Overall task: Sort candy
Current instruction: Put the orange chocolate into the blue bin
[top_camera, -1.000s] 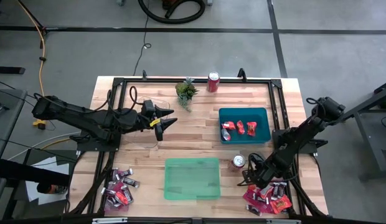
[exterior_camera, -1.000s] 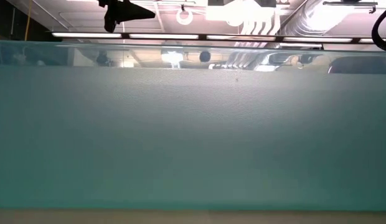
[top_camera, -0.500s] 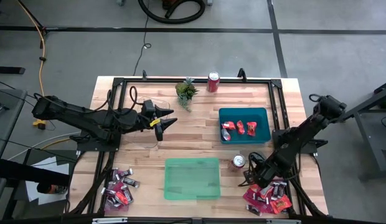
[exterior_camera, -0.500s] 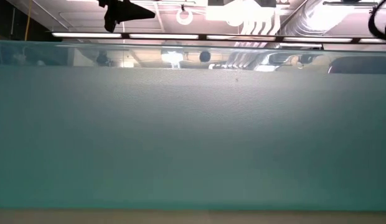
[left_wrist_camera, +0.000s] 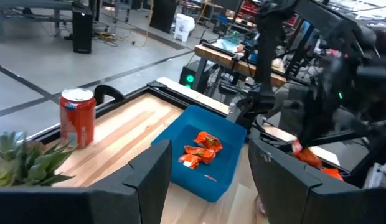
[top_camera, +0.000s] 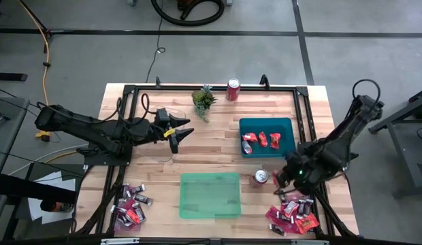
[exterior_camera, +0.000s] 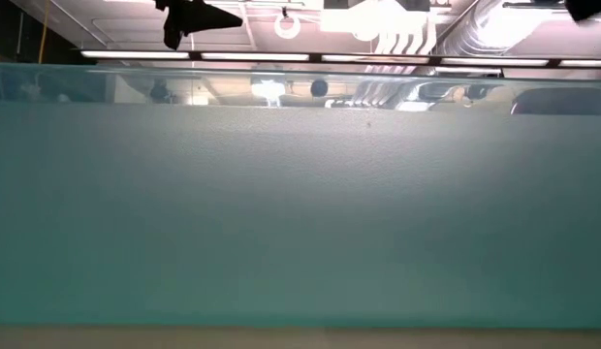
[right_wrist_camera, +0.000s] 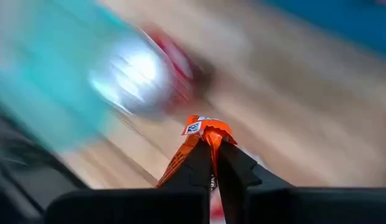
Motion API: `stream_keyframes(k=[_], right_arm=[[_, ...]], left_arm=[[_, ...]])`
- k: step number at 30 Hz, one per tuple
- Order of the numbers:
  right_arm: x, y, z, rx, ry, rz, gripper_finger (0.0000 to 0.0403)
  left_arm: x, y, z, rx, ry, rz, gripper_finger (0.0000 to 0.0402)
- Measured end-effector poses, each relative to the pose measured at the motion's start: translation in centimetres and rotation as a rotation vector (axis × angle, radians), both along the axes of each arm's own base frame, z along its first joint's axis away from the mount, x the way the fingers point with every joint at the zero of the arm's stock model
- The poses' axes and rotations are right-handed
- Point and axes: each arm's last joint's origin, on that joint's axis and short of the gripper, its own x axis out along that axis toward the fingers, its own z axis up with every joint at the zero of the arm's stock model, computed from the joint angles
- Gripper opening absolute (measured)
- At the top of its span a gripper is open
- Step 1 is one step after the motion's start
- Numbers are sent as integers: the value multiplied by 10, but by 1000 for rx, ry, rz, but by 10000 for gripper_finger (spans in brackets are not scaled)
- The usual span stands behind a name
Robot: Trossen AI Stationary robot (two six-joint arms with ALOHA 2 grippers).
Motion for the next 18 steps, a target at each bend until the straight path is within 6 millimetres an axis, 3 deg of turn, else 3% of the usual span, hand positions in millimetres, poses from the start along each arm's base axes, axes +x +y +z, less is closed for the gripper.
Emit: stream_keyframes(k=[7, 11, 18], right_arm=[[12, -25, 46, -334, -402, -6, 1], [24, -37, 55, -460, -402, 63, 1], [37, -67, 53, -467, -292, 15, 0]], left_arm=[[2, -1, 18, 16, -70, -27, 200], [2, -1, 21, 57, -70, -22, 200], [2, -1, 22, 57, -72, -19, 200]])
